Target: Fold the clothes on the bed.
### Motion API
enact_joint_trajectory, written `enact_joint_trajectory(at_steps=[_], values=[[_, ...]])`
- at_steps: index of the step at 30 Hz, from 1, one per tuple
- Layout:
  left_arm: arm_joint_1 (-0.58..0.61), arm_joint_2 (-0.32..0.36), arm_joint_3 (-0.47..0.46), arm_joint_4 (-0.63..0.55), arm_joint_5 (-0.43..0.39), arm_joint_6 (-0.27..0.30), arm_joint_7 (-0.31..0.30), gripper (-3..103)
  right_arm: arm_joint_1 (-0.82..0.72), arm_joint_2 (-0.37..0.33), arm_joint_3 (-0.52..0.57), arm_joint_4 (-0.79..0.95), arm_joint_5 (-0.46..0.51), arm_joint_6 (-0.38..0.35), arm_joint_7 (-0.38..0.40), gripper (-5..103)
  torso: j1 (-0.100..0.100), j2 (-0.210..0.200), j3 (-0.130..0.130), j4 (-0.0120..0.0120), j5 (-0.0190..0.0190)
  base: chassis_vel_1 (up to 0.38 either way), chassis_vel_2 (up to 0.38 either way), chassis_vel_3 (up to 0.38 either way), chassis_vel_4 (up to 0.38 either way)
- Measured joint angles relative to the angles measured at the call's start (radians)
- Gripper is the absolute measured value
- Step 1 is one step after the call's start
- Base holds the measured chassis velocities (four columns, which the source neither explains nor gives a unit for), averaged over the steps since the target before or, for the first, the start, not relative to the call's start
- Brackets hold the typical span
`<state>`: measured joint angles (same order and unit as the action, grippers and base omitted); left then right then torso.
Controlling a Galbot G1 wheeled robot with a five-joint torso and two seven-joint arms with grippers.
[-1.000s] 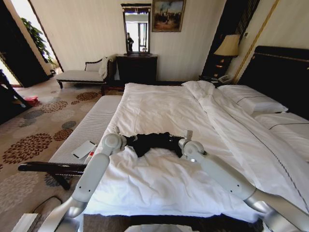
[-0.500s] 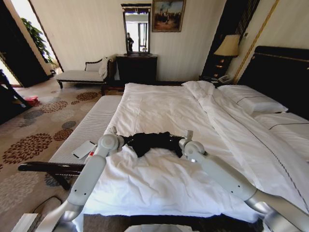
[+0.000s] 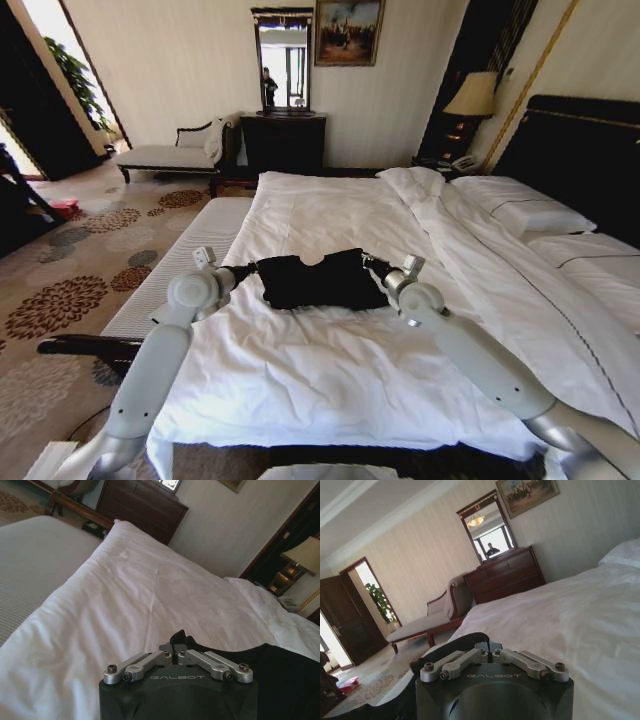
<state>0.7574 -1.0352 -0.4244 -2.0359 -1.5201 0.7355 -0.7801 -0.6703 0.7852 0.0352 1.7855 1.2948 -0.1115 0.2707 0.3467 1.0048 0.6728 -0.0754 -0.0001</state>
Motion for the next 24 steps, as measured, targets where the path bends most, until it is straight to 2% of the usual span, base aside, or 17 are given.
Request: enact_joint_trajectory(at_steps=[3,7,10,12,17,18,20,21,24], values=[[0.026,0.057,-0.069,-0.056,-0.012,0.0,0.007,0,-0.041,-0.015,0.055,0.048,0.0,0.039,-0.025,0,0.0,0.0,0.0,0.0002,-0.0001,0.0,0.0,0.0,0.0],[0.044,0.105,-0.114,-0.103,-0.02,0.0,0.011,0,-0.098,-0.027,0.122,0.097,-0.001,0.088,-0.05,0,0.0,0.0,0.0,0.0009,-0.0001,0.0,0.0,0.0,0.0],[0.046,0.132,-0.134,-0.138,-0.02,0.0,0.02,0,-0.144,-0.046,0.175,0.132,0.006,0.126,-0.079,0,0.0,0.0,0.0,-0.0005,0.0,0.0,0.0,0.0,0.0],[0.051,0.146,-0.149,-0.158,-0.018,0.0,0.024,0,-0.158,-0.058,0.197,0.147,0.015,0.145,-0.094,0,0.0,0.0,0.0,-0.0005,0.0001,0.0,0.0,0.0,0.0],[0.099,0.236,-0.275,-0.267,-0.033,-0.004,0.054,0,-0.196,-0.124,0.288,0.227,0.075,0.227,-0.159,0,0.0,0.0,0.0,0.0003,0.0001,0.0,0.0,0.0,0.0],[0.099,0.236,-0.275,-0.267,-0.033,-0.004,0.054,0,-0.196,-0.124,0.288,0.227,0.075,0.227,-0.159,0,0.0,0.0,0.0,0.0003,0.0001,0.0,0.0,0.0,0.0],[0.131,0.28,-0.354,-0.314,-0.053,-0.012,0.073,0,-0.2,-0.16,0.319,0.271,0.098,0.255,-0.174,0,0.0,0.0,0.0,0.0005,-0.0001,0.0,0.0,0.0,0.0],[0.131,0.28,-0.354,-0.314,-0.053,-0.012,0.073,0,-0.2,-0.16,0.319,0.271,0.098,0.255,-0.174,0,0.0,0.0,0.0,0.0005,-0.0001,0.0,0.0,0.0,0.0],[0.164,0.327,-0.443,-0.355,-0.095,-0.018,0.081,0,-0.206,-0.211,0.363,0.336,0.133,0.266,-0.177,0,0.0,0.0,0.0,0.0002,0.0,0.0,0.0,0.0,0.0]])
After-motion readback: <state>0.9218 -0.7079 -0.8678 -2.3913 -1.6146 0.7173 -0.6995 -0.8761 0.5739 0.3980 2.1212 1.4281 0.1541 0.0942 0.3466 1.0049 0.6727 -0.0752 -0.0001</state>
